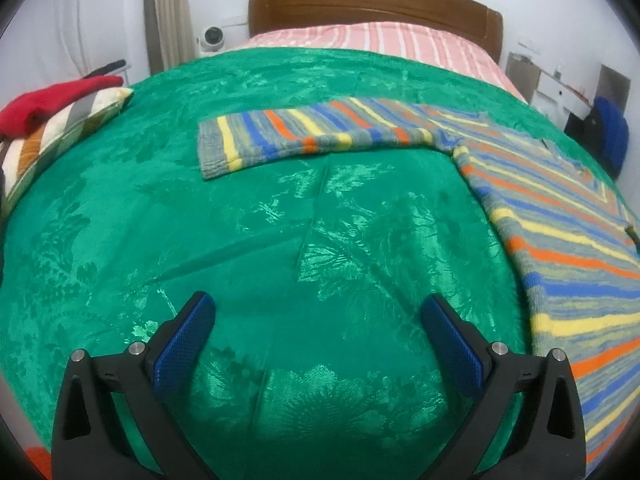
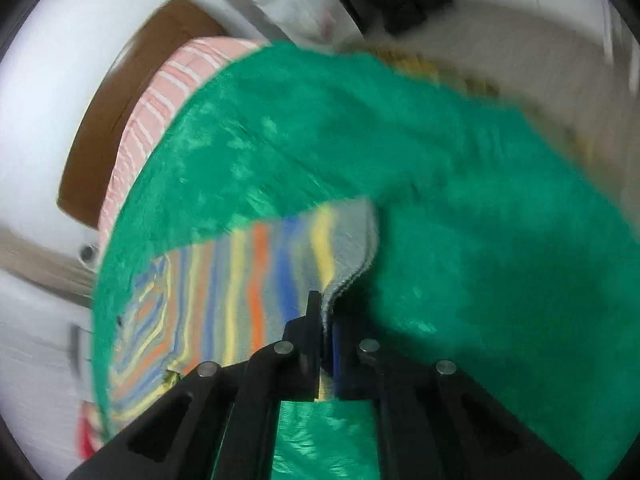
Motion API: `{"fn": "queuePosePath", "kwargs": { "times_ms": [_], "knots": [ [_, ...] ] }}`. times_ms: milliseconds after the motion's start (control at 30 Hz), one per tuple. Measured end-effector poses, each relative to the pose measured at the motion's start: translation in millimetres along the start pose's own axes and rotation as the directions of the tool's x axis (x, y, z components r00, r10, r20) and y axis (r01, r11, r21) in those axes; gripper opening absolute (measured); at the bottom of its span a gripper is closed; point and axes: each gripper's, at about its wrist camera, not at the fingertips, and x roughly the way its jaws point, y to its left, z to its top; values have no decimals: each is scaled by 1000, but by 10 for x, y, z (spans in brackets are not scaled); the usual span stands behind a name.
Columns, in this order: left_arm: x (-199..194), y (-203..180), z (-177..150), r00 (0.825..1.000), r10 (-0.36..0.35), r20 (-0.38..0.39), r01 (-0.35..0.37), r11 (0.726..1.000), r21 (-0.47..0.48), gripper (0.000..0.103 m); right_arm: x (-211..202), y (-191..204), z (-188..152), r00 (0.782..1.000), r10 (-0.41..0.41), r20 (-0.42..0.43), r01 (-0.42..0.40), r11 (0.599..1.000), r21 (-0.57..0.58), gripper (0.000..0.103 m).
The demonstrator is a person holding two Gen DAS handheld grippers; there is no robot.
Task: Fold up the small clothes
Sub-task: 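Grasp a sleeve cuff with the right gripper and fold it across the body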
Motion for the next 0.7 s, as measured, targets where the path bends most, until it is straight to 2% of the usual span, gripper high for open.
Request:
{"fn": "queuePosePath", "kwargs": {
  "times_ms": [67, 167, 233, 333, 400, 467, 500, 567, 633, 700],
  "knots": [
    [-10, -16, -11, 1000, 5, 7, -6, 1000, 2, 103, -196, 347, 54, 998, -6, 61, 13, 994, -111, 4],
    [-16, -29, -22, 1000, 11, 13, -11, 1000, 6, 103, -428, 1151, 56, 992, 61, 110, -25, 953, -301, 4],
    [-17, -26, -26, 1000, 7, 12, -7, 1000, 3, 103, -484, 1831, -55, 986, 147, 77, -100, 900, -425, 4],
    [-15, -33, -23, 1000, 6, 12, -6, 1000, 2, 103, -360, 2619, -323, 972, 235, -5, -202, 824, -529, 4],
    [-15, -36, -24, 1000, 7, 12, -7, 1000, 3, 103, -162, 3070, -570, 962, 266, -67, -256, 780, -571, 4],
    [-16, -29, -24, 1000, 5, 13, -5, 1000, 1, 103, 21, 3329, -812, 952, 281, -122, -298, 756, -583, 8],
    [-17, -28, -26, 1000, 4, 14, -4, 1000, 1, 103, 187, 3436, -929, 938, 297, -178, -345, 754, -559, 14],
    [-21, -25, -31, 1000, 4, 17, -4, 1000, -1, 103, 514, 3490, -1133, 889, 337, -309, -449, 771, -452, 64],
    [-22, -24, -33, 1000, 5, 20, -5, 1000, -1, 103, 619, 3433, -1255, 847, 408, -341, -519, 776, -359, 64],
    [-20, -26, -32, 1000, 6, 21, -6, 1000, -1, 103, 684, 3261, -1316, 821, 444, -361, -552, 780, -296, 65]
  ]
}}
